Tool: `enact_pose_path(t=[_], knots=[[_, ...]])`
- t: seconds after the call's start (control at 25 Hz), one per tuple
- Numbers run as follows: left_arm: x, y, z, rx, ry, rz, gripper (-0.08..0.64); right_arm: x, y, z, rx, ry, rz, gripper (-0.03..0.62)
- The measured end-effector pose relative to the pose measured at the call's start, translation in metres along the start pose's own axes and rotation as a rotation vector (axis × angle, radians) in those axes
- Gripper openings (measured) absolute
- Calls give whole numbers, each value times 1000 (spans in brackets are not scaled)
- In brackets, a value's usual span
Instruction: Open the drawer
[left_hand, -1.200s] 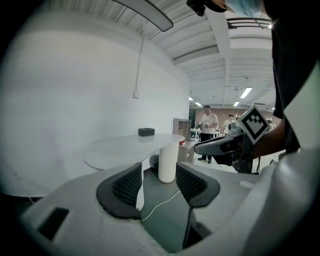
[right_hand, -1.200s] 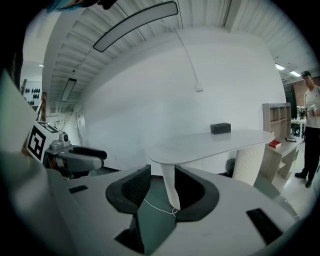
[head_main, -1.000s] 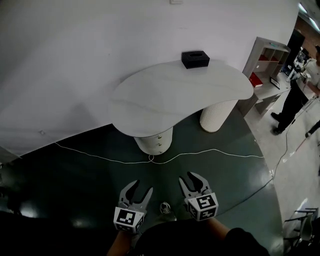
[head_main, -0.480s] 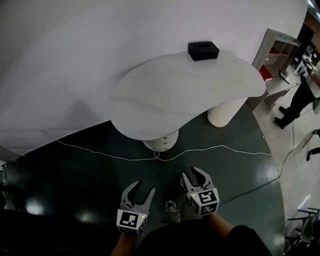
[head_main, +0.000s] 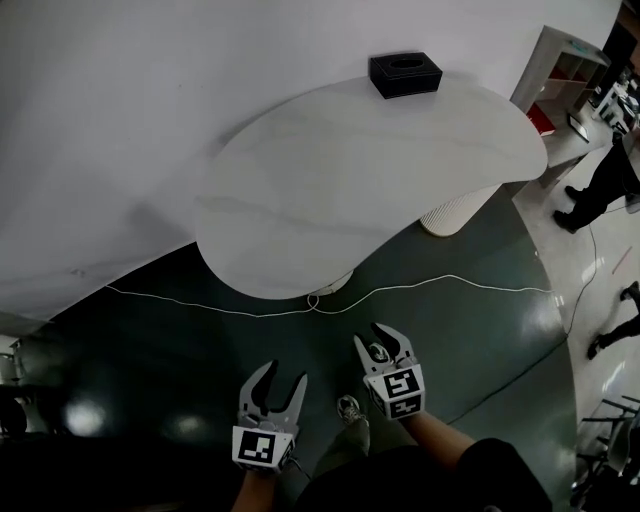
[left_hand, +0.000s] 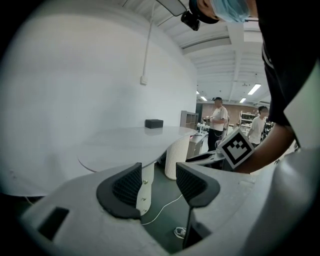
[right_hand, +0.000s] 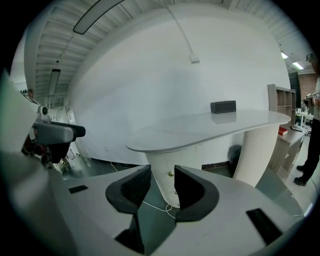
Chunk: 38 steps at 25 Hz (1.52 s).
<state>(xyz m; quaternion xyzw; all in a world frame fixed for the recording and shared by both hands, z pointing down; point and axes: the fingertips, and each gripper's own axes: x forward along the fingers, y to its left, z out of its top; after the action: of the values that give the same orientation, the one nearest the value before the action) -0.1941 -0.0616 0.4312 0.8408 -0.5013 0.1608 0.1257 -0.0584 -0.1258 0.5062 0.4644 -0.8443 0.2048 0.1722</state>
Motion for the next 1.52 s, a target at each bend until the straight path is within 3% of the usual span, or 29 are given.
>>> enact_pose_path(t=[0.16, 0.44, 0.76, 1.0, 1.52], knots=[[23, 6, -9, 18, 71, -33, 209, 35, -11, -16, 13, 21, -4, 140], [54, 11, -19, 43, 100, -40, 209, 99, -27, -50, 2, 68, 36, 140], [78, 9, -24, 51, 122, -65, 209, 163, -38, -80, -133, 91, 32, 153], [81, 10, -47, 65, 175, -68, 209, 212, -40, -91, -138, 91, 27, 164], [78, -7, -75, 22, 228, -64, 209, 250, -45, -97, -157, 102, -37, 167]])
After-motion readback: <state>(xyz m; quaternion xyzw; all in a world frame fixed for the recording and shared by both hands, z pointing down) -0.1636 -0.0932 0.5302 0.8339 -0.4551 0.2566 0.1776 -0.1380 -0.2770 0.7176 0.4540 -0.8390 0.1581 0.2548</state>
